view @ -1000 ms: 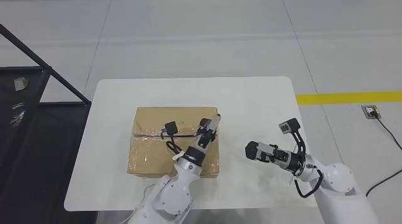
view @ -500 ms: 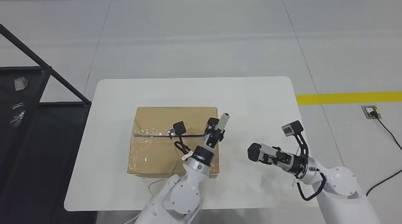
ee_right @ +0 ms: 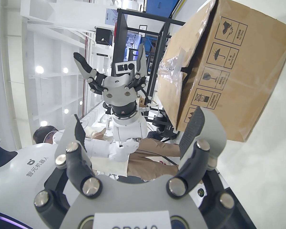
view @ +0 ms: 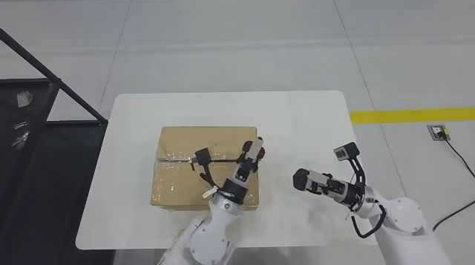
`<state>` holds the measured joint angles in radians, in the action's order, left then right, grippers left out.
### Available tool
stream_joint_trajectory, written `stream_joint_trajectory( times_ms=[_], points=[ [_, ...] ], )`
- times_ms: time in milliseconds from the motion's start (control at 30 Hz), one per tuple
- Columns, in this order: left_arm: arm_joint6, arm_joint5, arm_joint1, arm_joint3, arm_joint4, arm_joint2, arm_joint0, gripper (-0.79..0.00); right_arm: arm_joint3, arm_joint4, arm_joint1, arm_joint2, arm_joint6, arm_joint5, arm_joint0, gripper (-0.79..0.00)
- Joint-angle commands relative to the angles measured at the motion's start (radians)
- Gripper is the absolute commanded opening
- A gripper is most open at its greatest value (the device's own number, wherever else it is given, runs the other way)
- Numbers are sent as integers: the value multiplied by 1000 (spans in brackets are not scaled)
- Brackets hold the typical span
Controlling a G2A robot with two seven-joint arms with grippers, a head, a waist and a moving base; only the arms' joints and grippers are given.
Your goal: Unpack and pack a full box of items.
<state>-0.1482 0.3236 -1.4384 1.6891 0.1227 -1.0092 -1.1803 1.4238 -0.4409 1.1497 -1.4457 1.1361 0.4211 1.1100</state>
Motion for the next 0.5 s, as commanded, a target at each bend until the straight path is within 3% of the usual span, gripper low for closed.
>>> stream_joint_trajectory(
  times_ms=[0,167,267,367,467],
  points=[
    [32,39,14,85,-22,-63,-73,0,5,1,-1,0,-6,2,-3,0],
    [119,86,47,307,-176,-281,-236,0,25,20,-3,13,-19,15,-38,0],
    [160,115,63,386,-290,-452,-320,0,39,40,-1,34,-23,29,-70,0],
    [198,127,76,382,-412,-631,-378,0,41,63,2,70,-23,23,-115,0],
    [227,134,86,314,-505,-776,-406,0,20,66,8,119,-19,11,-169,0]
  ],
)
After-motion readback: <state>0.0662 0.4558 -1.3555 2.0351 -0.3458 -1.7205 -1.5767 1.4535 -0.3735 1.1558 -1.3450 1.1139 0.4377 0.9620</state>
